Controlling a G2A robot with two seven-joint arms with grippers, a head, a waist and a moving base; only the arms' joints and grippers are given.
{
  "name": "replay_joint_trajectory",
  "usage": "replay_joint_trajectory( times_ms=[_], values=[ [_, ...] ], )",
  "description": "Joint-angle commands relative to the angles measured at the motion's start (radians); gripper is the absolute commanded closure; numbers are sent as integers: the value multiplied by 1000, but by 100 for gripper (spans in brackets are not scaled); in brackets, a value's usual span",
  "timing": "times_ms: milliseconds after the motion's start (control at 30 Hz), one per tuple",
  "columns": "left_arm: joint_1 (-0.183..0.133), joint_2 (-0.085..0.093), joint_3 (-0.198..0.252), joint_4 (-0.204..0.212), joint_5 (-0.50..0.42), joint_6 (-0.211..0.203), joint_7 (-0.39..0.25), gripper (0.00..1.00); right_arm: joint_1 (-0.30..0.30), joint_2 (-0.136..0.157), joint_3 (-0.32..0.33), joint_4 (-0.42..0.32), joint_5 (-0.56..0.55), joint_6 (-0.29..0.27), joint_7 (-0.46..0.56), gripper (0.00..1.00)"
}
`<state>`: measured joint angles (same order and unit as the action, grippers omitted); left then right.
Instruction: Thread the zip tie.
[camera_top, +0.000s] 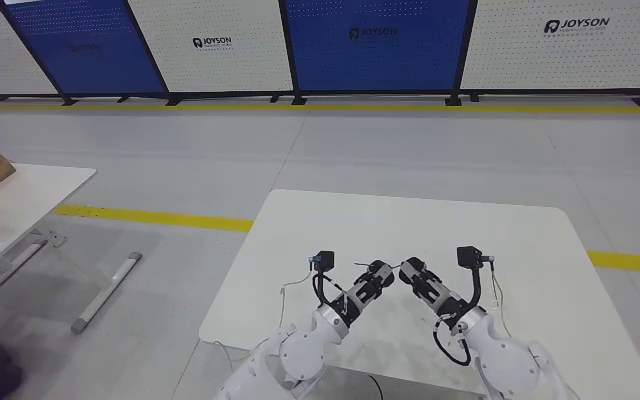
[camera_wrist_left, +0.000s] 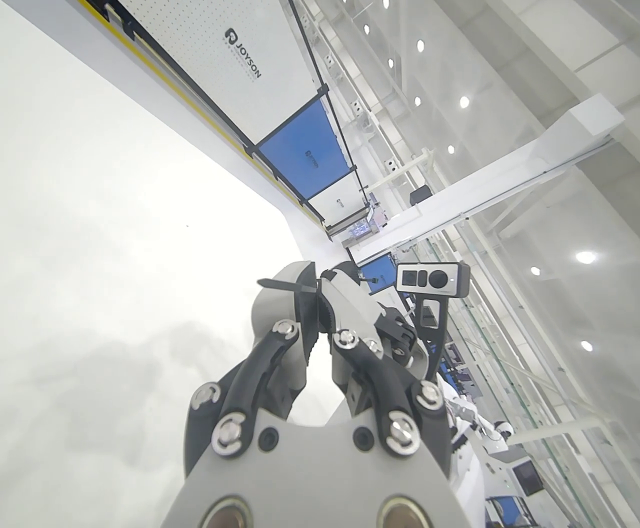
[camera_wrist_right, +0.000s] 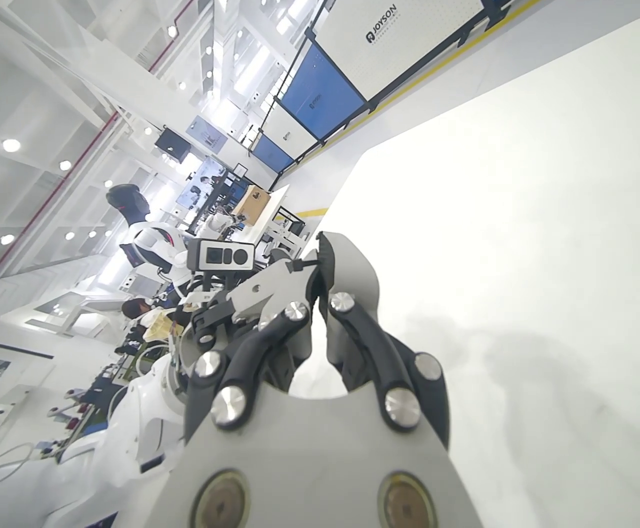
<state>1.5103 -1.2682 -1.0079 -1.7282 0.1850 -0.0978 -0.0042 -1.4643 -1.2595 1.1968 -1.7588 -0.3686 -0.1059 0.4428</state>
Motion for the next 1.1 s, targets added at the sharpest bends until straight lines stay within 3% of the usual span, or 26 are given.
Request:
replay_joint_trajectory(
  times_ms=[0,67,433,500,533,567,633,700,900,933,967,1067],
  values=[
    [0,0,-2,2,4,10,8,100,-1,0,1,-2,1,-2,-2,100],
    [-3,-2,-2,2,2,38,23,100,-3,1,3,-5,4,-5,-7,100],
    [-5,-4,-2,3,-12,30,19,100,0,3,-4,1,0,1,-12,100],
    [-5,-4,-3,5,-14,29,19,55,1,3,-6,2,-2,2,-15,100],
    [-4,-4,-4,6,-14,29,19,44,2,3,-7,3,-3,2,-16,100],
    [-4,-4,-4,7,-16,28,19,18,3,3,-8,4,-4,2,-17,100],
    [-4,-4,-6,10,-24,26,22,5,5,3,-10,9,-3,2,-17,100],
    [-3,-6,-8,11,-42,20,28,5,8,3,-11,14,-2,3,-19,100],
    [0,-6,-15,10,-49,7,34,23,14,4,-9,28,-3,9,-33,100],
    [1,-5,-17,9,-49,7,35,30,15,4,-8,31,-3,11,-35,100],
    [3,-5,-19,9,-49,6,37,47,16,4,-8,32,-3,11,-38,100],
    [5,-5,-22,7,-50,5,41,66,17,4,-7,33,-4,10,-44,100]
  ],
)
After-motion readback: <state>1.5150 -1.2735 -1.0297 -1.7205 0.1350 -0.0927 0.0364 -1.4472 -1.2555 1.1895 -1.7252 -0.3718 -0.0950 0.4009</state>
